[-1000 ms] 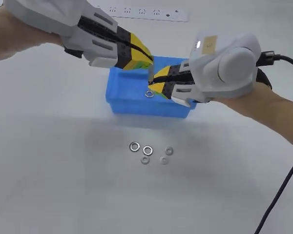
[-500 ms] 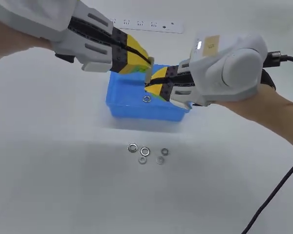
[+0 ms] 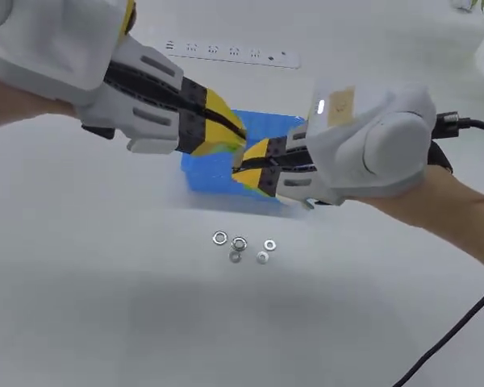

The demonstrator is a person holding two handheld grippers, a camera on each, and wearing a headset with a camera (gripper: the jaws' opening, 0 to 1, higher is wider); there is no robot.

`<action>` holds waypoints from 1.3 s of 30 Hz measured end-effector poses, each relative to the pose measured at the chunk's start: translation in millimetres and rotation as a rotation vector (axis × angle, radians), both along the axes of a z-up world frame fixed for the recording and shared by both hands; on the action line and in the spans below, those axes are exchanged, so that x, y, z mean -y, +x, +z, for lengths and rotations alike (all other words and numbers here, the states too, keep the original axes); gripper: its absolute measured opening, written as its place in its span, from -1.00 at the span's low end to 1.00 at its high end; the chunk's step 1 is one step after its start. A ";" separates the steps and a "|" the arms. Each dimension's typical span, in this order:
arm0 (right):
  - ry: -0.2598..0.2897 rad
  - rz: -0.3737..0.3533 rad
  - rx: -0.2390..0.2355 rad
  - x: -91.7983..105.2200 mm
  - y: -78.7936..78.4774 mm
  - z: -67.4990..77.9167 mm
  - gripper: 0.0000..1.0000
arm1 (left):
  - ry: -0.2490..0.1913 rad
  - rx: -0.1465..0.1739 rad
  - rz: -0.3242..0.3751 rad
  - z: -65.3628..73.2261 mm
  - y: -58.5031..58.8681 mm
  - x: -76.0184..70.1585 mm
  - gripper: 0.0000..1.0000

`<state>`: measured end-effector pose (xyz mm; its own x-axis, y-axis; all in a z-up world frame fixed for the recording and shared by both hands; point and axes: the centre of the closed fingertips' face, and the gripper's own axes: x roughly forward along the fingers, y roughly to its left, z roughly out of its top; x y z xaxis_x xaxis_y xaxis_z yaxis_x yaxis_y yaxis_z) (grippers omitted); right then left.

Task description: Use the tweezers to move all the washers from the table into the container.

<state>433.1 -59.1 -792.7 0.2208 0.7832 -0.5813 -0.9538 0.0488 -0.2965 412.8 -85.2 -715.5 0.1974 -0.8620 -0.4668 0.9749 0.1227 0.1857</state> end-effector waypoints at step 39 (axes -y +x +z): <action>-0.001 -0.060 -0.139 14.2 -54.3 -60.8 -0.90 | -0.066 -0.148 0.056 -51.3 -38.1 6.7 -0.90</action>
